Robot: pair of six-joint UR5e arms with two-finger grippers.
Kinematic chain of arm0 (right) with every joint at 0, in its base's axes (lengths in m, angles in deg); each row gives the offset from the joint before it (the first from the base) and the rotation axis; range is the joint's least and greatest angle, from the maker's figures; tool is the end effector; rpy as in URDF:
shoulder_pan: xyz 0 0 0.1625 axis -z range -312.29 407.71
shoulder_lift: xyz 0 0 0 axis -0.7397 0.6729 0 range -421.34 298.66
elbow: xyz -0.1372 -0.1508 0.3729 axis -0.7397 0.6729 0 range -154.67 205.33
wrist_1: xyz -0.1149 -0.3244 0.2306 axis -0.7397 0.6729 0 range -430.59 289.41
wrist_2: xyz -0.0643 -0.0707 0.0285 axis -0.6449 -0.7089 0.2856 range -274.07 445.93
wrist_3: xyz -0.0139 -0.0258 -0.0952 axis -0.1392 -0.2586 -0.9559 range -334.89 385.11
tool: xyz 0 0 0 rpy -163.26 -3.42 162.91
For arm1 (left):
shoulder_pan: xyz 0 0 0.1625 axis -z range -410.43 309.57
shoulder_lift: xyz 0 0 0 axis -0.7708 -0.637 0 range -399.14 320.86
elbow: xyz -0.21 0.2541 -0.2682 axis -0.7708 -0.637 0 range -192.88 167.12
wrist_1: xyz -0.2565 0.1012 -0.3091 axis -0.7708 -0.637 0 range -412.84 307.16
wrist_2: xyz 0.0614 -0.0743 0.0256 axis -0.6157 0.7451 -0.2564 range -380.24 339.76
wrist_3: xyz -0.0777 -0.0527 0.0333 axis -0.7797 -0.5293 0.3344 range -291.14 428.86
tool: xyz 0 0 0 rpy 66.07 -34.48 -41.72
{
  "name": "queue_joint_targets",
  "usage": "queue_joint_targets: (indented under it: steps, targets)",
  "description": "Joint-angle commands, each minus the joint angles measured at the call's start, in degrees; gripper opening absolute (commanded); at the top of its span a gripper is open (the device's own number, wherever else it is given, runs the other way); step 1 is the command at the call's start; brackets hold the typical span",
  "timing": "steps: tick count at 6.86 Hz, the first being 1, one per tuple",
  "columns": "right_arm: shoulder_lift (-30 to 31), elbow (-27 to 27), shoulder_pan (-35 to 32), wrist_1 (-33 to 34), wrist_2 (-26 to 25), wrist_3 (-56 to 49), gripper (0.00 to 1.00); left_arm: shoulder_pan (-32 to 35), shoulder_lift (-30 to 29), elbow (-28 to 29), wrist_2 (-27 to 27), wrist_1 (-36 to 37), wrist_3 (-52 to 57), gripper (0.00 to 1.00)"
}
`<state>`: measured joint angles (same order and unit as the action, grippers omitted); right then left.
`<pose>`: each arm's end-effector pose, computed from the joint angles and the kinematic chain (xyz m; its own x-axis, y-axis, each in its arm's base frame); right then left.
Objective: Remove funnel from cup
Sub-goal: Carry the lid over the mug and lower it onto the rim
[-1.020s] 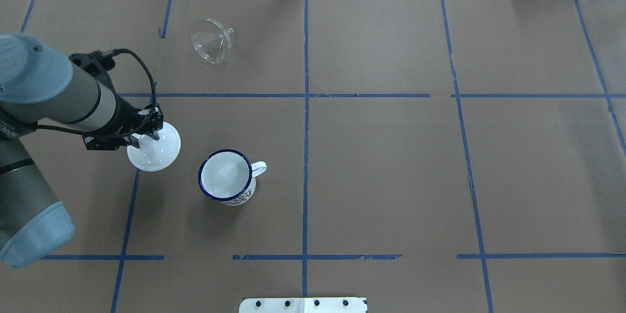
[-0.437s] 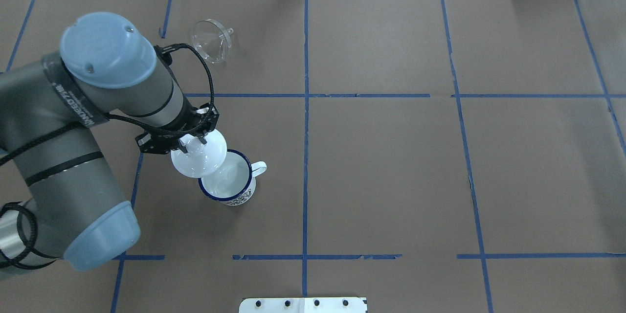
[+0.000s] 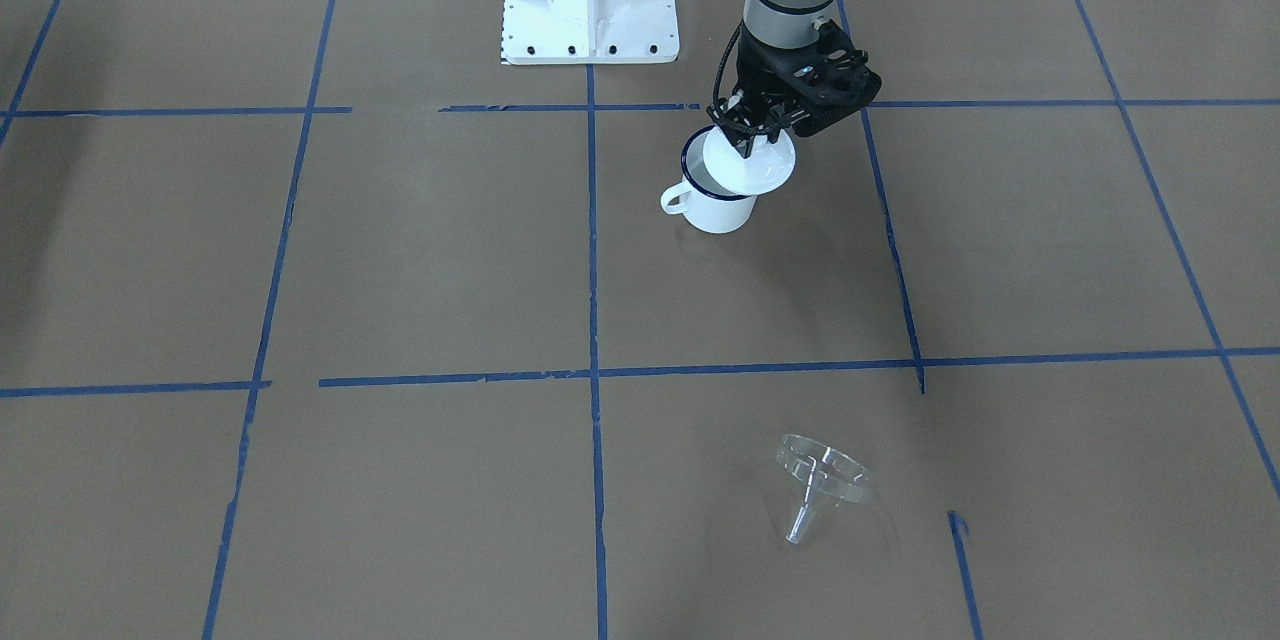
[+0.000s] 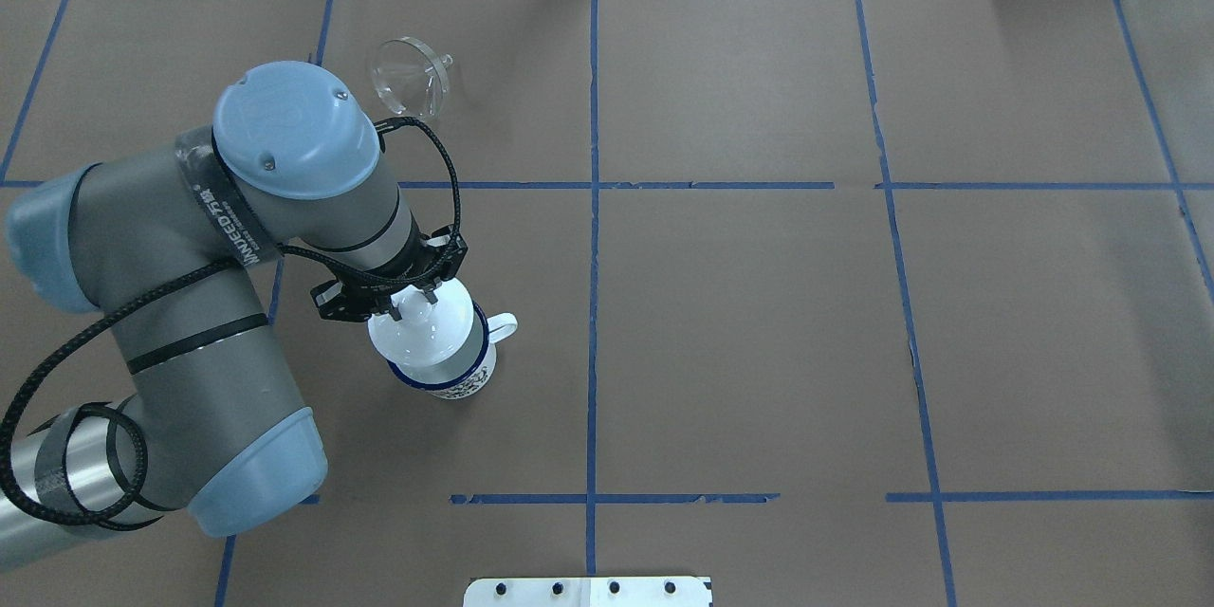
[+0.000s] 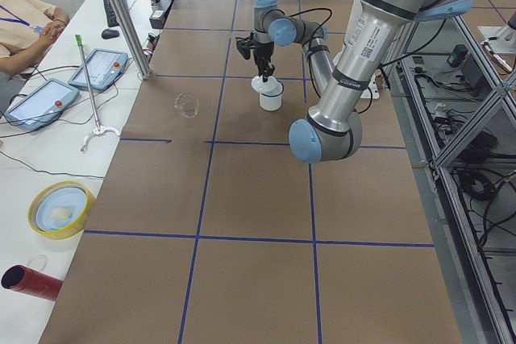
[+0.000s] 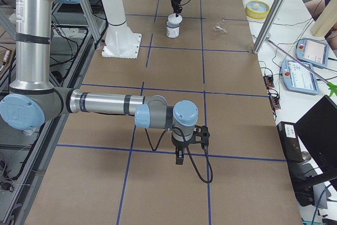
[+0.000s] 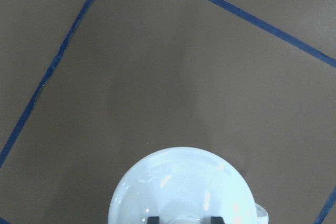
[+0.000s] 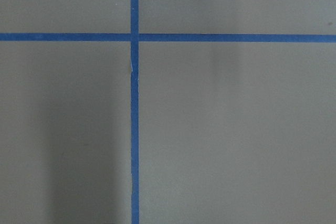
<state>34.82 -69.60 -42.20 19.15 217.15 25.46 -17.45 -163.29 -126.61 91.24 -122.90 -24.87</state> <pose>0.0669 -0.4452 0.6701 0.7522 0.0159 0.6587 -0.0029 0.9998 -0.0208 0.4361 -0.3984 0.1938 0.6393 -0.4872 -0.5949 0.3601 0.8733 -0.3282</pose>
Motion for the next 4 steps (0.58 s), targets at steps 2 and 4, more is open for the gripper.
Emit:
queue_joint_targets:
  steps: [2, 4]
  targets:
    - [0.0, 0.0, 0.0, 0.0, 0.0, 0.0, 1.00, -1.2, 0.0, 0.6, 0.1, -0.1, -0.2, 0.00]
    - [0.0, 0.0, 0.0, 0.0, 0.0, 0.0, 1.00, -1.6, 0.0, 1.1, 0.1, -0.6, -0.1, 0.00]
